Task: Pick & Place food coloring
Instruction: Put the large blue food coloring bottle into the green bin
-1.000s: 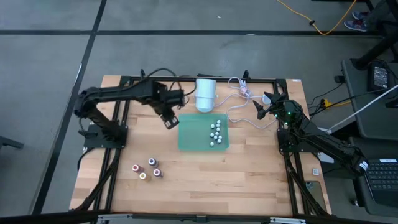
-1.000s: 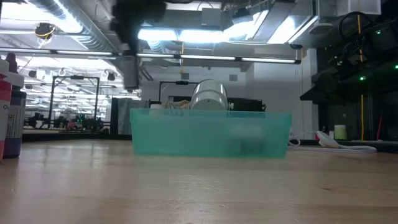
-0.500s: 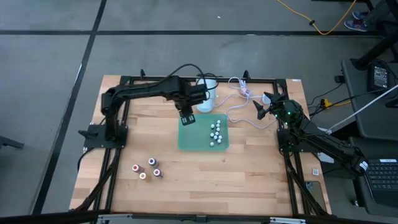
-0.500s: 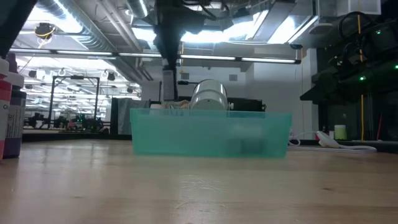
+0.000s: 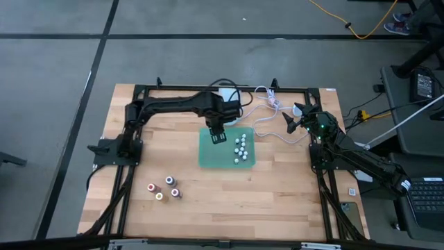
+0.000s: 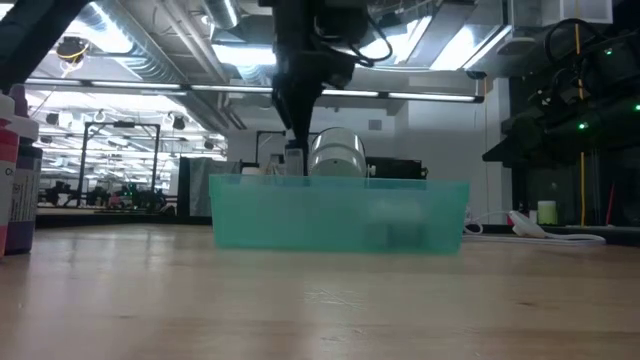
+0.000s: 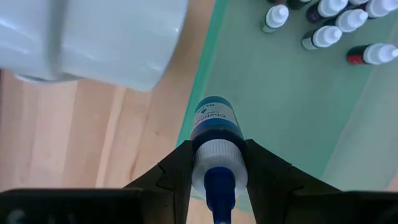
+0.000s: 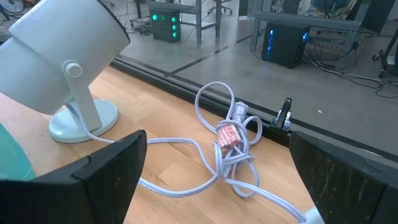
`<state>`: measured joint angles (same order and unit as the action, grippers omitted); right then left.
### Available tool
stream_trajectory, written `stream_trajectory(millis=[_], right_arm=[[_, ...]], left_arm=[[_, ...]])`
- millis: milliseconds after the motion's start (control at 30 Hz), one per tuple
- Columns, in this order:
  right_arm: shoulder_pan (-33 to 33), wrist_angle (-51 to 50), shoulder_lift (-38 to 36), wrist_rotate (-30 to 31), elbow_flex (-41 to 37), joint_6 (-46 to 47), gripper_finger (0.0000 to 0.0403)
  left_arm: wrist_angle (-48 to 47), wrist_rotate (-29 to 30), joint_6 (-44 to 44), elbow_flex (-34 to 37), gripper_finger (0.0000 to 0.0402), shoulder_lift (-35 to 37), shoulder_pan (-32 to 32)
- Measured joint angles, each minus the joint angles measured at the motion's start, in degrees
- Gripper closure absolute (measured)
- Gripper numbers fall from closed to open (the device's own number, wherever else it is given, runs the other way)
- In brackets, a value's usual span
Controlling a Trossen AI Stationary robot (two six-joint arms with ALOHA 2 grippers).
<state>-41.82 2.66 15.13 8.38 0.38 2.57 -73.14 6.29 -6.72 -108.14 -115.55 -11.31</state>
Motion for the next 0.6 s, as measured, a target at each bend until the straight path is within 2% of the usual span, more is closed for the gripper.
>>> stream_trajectory(millis=[600], right_arm=[[0.0, 0.0, 0.0, 0.0, 0.0, 0.0, 0.001]], left_arm=[[3.1, -0.9, 0.4, 0.1, 0.0283, -6.4, 0.3]])
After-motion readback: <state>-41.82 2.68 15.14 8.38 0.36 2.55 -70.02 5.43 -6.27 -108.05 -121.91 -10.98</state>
